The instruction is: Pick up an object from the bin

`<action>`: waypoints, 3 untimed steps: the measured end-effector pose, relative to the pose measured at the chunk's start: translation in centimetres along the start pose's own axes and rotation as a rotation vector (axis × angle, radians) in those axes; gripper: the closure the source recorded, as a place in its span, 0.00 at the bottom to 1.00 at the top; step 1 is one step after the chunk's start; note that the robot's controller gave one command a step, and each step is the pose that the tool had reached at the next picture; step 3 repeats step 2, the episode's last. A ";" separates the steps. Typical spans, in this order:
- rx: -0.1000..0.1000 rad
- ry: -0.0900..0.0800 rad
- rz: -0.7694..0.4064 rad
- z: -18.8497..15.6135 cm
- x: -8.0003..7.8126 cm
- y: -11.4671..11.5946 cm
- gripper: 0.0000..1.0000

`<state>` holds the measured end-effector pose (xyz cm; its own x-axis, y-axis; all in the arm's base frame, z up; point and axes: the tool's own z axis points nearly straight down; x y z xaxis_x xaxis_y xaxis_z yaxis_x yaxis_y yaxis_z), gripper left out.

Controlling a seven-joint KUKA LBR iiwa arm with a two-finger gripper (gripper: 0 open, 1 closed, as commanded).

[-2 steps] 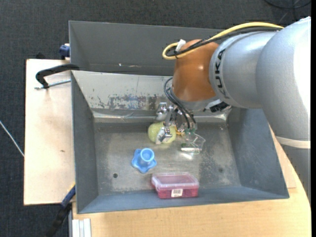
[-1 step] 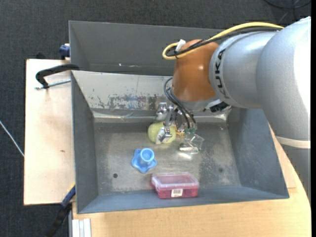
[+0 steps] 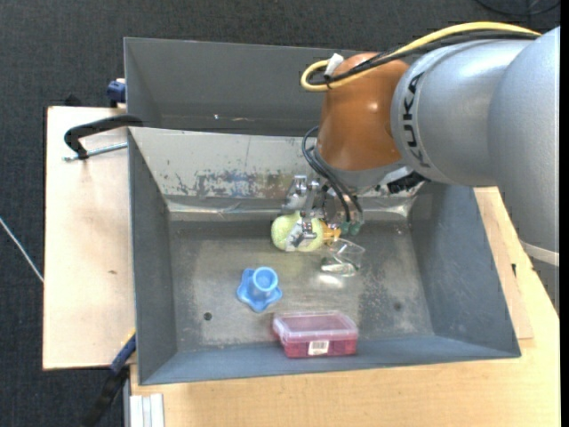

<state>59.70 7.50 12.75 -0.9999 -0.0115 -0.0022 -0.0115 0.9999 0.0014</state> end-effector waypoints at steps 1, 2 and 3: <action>0.001 0.002 -0.008 -6.5 1.5 -0.8 1.00; 0.001 -0.005 -0.030 -10.7 0.1 1.0 1.00; 0.001 -0.005 -0.030 -10.7 0.1 1.0 1.00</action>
Offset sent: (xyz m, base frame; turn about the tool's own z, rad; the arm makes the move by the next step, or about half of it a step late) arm -0.0008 0.0121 0.1073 -0.0332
